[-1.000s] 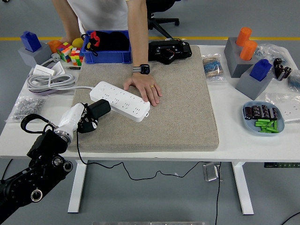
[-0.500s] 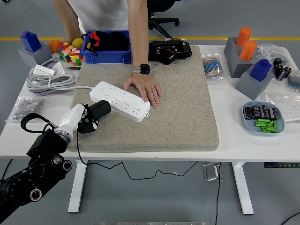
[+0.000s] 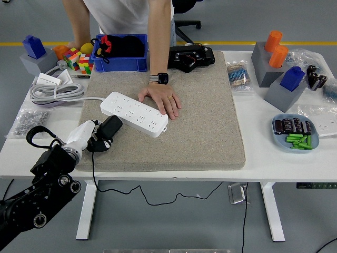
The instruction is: Press the white button,pick up the black plug,place it near the board,insert it into the board
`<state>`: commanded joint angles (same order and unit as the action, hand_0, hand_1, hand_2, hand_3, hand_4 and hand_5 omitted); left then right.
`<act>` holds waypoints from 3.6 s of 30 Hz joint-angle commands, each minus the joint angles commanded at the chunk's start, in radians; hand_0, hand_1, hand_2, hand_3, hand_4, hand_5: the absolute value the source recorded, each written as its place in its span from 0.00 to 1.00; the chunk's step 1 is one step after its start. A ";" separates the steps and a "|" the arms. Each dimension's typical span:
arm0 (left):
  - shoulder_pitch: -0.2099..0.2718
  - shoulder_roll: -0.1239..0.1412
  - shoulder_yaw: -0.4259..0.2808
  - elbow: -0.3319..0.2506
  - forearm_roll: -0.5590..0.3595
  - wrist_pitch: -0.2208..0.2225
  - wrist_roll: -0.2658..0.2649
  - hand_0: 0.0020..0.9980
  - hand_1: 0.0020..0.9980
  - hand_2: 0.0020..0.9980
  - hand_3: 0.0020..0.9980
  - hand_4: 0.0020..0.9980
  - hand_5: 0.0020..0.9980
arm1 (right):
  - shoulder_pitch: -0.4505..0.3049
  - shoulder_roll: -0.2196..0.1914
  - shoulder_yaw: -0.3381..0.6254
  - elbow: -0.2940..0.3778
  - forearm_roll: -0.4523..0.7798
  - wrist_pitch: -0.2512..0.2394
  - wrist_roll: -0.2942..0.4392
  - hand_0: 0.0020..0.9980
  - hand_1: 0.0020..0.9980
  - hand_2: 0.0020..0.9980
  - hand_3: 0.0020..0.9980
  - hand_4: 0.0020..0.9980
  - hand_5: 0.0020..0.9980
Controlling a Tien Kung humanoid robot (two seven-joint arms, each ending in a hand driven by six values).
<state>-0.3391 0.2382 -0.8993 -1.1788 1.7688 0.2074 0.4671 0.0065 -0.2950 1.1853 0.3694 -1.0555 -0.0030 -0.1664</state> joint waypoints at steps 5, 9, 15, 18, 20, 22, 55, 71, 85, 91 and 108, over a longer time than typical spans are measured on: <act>0.001 0.000 -0.001 -0.004 0.002 0.003 0.005 0.85 0.90 0.86 0.90 0.93 0.39 | -0.001 0.000 0.000 0.000 0.001 0.000 0.000 0.78 0.68 0.66 0.61 0.67 0.43; 0.002 -0.001 -0.005 -0.005 0.007 0.008 0.007 0.86 0.92 0.89 0.91 0.94 0.43 | 0.000 -0.001 -0.002 0.000 0.002 0.000 0.000 0.78 0.68 0.66 0.61 0.67 0.43; 0.005 0.000 -0.019 -0.020 0.031 0.019 0.012 0.91 0.97 0.96 0.97 0.96 0.46 | 0.000 0.001 0.001 0.000 0.002 0.000 0.001 0.78 0.68 0.66 0.61 0.67 0.43; 0.010 0.000 -0.037 -0.048 0.034 0.012 0.023 0.93 0.99 0.98 0.99 0.97 0.48 | 0.000 0.000 0.002 0.000 0.002 0.000 0.001 0.78 0.68 0.66 0.61 0.67 0.43; 0.012 0.002 -0.049 -0.067 0.037 0.005 0.033 0.93 0.99 0.98 0.99 0.97 0.48 | 0.000 0.000 0.002 -0.001 0.002 0.000 0.001 0.78 0.68 0.66 0.61 0.67 0.43; 0.011 0.005 -0.060 -0.086 0.041 -0.004 0.045 0.93 0.99 0.98 0.99 0.97 0.48 | 0.000 0.000 0.001 -0.001 0.002 0.000 0.001 0.78 0.68 0.66 0.61 0.67 0.43; -0.039 0.001 -0.071 0.014 0.067 0.043 0.026 0.90 0.95 0.94 0.95 0.97 0.47 | 0.000 -0.001 -0.007 0.000 0.006 -0.002 0.006 0.78 0.68 0.66 0.61 0.67 0.43; -0.084 0.051 -0.070 0.090 0.085 0.022 0.022 0.90 0.94 0.93 0.94 0.97 0.47 | 0.002 -0.001 -0.003 -0.001 0.006 -0.003 0.006 0.78 0.68 0.66 0.61 0.67 0.43; -0.043 0.054 -0.100 -0.130 0.036 0.028 0.031 0.89 0.94 0.93 0.94 0.96 0.47 | 0.000 0.000 -0.004 -0.001 0.006 -0.002 0.006 0.78 0.68 0.66 0.61 0.67 0.43; -0.040 0.039 -0.061 -0.172 0.017 0.028 0.036 0.89 0.93 0.92 0.93 0.95 0.46 | 0.003 0.001 -0.005 0.000 0.008 -0.002 0.007 0.78 0.68 0.65 0.61 0.67 0.43; -0.028 0.031 -0.058 -0.178 0.020 0.027 0.041 0.88 0.93 0.92 0.93 0.94 0.45 | 0.001 0.004 -0.002 -0.001 0.007 -0.002 0.006 0.78 0.68 0.65 0.61 0.67 0.43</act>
<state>-0.3676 0.2689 -0.9577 -1.3571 1.7889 0.2348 0.5084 0.0073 -0.2910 1.1838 0.3685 -1.0490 -0.0047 -0.1600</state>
